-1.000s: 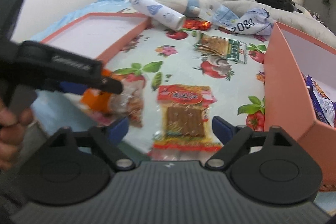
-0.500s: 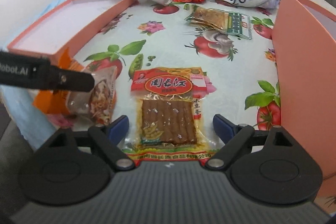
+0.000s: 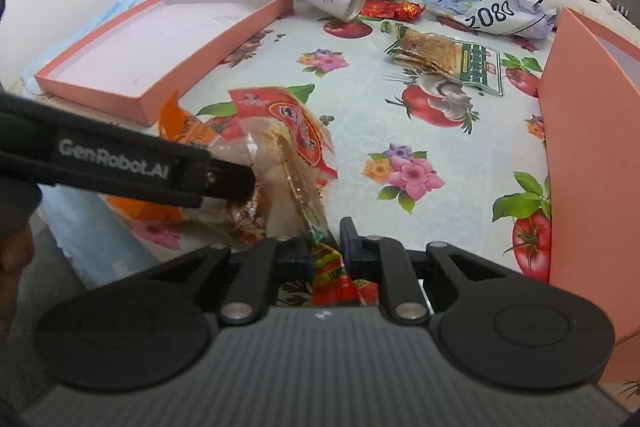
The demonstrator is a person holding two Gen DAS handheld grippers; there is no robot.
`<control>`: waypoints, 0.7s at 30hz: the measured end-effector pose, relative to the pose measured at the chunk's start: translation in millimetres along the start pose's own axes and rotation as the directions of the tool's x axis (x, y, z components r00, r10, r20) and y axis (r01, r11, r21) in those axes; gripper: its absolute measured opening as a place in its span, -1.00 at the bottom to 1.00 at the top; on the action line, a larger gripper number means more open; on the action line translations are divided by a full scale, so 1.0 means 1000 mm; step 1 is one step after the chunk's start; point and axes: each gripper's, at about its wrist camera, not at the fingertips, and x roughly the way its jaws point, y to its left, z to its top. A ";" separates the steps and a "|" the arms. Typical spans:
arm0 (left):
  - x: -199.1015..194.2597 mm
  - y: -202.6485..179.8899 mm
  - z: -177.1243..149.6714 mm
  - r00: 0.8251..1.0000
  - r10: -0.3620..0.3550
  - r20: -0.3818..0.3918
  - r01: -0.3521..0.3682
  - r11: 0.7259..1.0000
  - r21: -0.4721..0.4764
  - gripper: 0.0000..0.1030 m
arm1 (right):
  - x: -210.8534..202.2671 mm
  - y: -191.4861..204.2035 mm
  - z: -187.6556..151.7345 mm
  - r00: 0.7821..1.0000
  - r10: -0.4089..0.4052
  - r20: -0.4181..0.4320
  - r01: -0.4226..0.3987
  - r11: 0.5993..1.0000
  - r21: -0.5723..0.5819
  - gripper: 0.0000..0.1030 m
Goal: Organize snacks
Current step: 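Carry the orange bag and red-label packet up over the box with both tools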
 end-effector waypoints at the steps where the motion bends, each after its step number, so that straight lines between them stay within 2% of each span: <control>1: 0.000 -0.001 -0.001 1.000 0.005 0.006 -0.005 1.000 0.005 0.26 | -0.001 -0.001 0.000 1.000 -0.008 0.004 0.008 1.000 0.006 -0.70; 8: -0.005 -0.006 -0.001 1.000 -0.002 0.025 0.002 1.000 0.017 0.08 | -0.018 -0.013 0.004 0.999 -0.043 0.031 0.039 0.994 0.100 -0.71; 17: -0.024 -0.018 0.010 0.999 -0.032 0.021 0.032 0.999 0.006 -0.01 | -0.039 -0.031 0.011 1.000 -0.028 0.007 0.026 0.973 0.230 -0.70; 21: -0.038 -0.025 0.021 0.998 -0.039 0.041 0.038 0.999 0.008 -0.02 | -0.051 -0.035 0.018 0.999 -0.024 0.028 0.016 0.966 0.257 -0.70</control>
